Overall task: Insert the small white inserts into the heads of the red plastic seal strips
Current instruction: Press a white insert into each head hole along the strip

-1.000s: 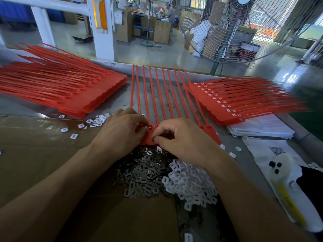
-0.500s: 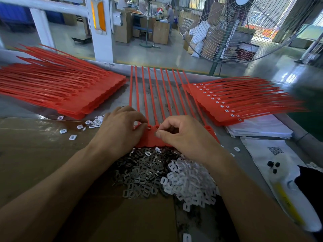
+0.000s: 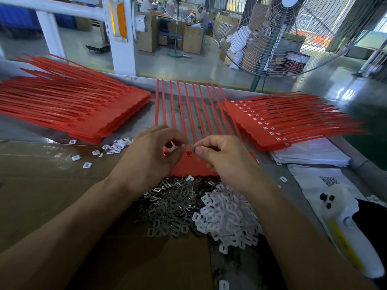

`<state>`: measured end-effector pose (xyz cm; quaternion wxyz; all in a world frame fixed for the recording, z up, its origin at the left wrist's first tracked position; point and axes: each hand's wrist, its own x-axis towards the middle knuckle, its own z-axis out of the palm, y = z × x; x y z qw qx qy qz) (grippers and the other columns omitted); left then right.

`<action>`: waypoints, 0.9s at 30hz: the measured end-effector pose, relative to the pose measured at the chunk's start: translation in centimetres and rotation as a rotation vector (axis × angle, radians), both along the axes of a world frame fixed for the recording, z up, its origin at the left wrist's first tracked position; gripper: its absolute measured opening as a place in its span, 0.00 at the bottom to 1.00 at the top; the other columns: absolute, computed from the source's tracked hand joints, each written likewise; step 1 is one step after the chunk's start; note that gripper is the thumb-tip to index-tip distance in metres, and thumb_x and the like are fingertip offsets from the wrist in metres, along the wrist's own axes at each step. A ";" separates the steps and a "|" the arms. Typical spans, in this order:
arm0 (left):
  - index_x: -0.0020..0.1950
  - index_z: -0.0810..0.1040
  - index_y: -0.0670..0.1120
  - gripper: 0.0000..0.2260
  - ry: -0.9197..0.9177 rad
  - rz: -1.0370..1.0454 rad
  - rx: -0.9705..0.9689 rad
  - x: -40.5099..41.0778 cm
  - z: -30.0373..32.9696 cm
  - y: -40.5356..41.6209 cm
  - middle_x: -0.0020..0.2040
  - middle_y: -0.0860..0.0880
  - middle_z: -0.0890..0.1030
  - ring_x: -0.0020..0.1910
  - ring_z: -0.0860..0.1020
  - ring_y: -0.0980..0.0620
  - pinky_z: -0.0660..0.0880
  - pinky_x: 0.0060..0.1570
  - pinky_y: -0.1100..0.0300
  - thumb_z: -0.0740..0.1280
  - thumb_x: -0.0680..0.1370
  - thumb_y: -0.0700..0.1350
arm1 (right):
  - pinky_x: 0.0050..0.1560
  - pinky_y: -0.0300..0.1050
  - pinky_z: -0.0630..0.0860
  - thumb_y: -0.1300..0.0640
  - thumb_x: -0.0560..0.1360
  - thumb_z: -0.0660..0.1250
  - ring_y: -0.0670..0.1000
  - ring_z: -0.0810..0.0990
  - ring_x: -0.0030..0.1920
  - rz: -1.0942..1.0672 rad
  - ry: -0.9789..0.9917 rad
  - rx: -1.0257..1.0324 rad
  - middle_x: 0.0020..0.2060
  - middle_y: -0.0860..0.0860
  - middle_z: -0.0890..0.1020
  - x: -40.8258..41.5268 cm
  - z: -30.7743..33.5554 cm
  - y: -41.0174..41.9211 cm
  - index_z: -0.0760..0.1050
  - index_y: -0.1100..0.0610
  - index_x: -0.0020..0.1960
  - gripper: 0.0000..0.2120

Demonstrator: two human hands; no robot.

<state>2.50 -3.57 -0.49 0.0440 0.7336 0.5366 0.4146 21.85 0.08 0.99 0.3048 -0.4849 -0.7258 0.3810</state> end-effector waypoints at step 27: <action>0.44 0.81 0.53 0.03 -0.116 -0.090 0.059 -0.3 -0.3 0.3 0.40 0.56 0.81 0.43 0.79 0.54 0.70 0.44 0.68 0.72 0.77 0.48 | 0.37 0.36 0.76 0.51 0.80 0.71 0.40 0.80 0.36 0.069 0.216 -0.029 0.38 0.45 0.85 -0.3 -0.4 0.2 0.84 0.48 0.49 0.04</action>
